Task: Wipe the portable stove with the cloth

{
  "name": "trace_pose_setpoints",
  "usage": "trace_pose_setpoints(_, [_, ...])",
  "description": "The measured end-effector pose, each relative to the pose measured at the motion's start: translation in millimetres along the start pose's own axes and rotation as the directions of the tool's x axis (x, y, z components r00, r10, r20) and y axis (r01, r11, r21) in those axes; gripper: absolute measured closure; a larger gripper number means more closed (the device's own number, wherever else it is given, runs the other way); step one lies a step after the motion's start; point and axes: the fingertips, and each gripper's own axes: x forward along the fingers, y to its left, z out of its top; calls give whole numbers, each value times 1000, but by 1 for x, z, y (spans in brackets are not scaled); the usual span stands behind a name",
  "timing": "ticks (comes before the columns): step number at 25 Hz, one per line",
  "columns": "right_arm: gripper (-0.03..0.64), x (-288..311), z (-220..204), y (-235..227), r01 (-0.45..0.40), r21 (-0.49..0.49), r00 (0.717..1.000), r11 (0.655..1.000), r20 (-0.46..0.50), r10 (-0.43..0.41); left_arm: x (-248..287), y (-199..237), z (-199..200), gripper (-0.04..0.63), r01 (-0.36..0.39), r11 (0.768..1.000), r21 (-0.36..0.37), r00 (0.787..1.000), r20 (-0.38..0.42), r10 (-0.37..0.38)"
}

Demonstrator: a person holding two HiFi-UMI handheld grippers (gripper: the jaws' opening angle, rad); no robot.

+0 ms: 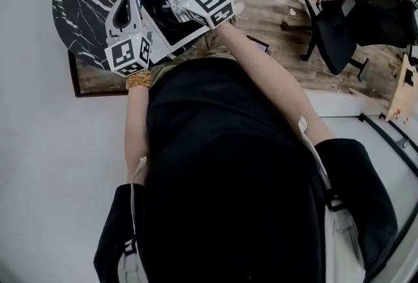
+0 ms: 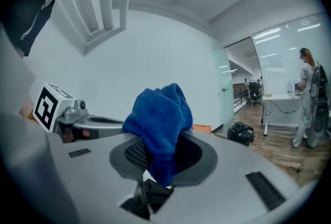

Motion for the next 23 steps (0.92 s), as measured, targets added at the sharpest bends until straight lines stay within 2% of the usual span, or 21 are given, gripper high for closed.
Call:
trace_pose_setpoints(4, [541,-3,-9,0,13,48,1000,999,-7,-13,-4,-4,-14,563,8,1000,-12,999,-48,-9])
trace_pose_setpoints(10, [541,-7,-15,2,-7,82,1000,997,-14,8,-5,-4,-21,563,6,1000,-29,998,-66,-8])
trace_pose_setpoints(23, [541,-23,-27,5,4,111,1000,994,-24,-1,-7,-14,-36,563,34,998,-46,993,-107,-39])
